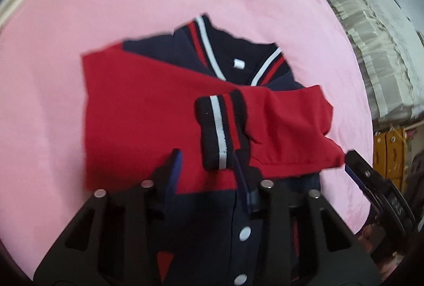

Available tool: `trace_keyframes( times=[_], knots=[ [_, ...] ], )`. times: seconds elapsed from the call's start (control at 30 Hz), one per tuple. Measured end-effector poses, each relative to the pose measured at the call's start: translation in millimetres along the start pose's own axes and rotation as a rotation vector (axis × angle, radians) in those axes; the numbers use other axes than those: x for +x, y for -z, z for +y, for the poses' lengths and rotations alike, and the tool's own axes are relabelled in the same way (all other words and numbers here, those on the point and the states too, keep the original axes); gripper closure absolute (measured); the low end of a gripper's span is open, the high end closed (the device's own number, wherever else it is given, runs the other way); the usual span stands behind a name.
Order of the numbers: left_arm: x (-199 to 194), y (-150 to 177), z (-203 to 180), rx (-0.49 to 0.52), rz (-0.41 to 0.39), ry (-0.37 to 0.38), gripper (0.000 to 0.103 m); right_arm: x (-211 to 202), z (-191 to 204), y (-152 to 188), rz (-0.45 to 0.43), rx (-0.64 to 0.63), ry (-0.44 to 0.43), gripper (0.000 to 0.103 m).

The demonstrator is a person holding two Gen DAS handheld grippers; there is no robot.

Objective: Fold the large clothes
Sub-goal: 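Fold the held red sleeve over the first sleeve with the right gripper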

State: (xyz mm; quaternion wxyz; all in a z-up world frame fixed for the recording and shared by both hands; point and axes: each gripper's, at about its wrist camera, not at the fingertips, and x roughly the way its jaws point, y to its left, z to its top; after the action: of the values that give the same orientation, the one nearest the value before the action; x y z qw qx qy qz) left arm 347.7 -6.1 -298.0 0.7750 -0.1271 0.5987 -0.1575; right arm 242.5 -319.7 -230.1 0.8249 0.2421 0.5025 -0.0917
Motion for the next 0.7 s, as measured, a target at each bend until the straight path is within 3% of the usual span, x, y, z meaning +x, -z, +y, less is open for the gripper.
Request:
trace_keyframes(
  times=[0.27,0.37,0.43,0.6,0.7],
  knots=[
    [29,-7,-10,-0.024,0.04,0.053,0.069,16,-19,-11,0.037,-0.046,-0.02,0.036],
    [32,-10,-22,-0.006,0.039,0.074,0.085,19,-20,-15,0.045,-0.055,-0.019,0.036],
    [29,-11,-32,0.028,0.011,0.042,0.097,20,-19,-17,0.046,-0.053,-0.023,0.036],
    [-23,-17,-63,0.093,-0.175,0.042,0.097,18,-17,-20,0.033,-0.061,-0.04,0.036],
    [-47,-23,-72,0.096,-0.209,0.041,0.097,16,-14,-21,0.034,-0.083,-0.082,0.036]
  ],
)
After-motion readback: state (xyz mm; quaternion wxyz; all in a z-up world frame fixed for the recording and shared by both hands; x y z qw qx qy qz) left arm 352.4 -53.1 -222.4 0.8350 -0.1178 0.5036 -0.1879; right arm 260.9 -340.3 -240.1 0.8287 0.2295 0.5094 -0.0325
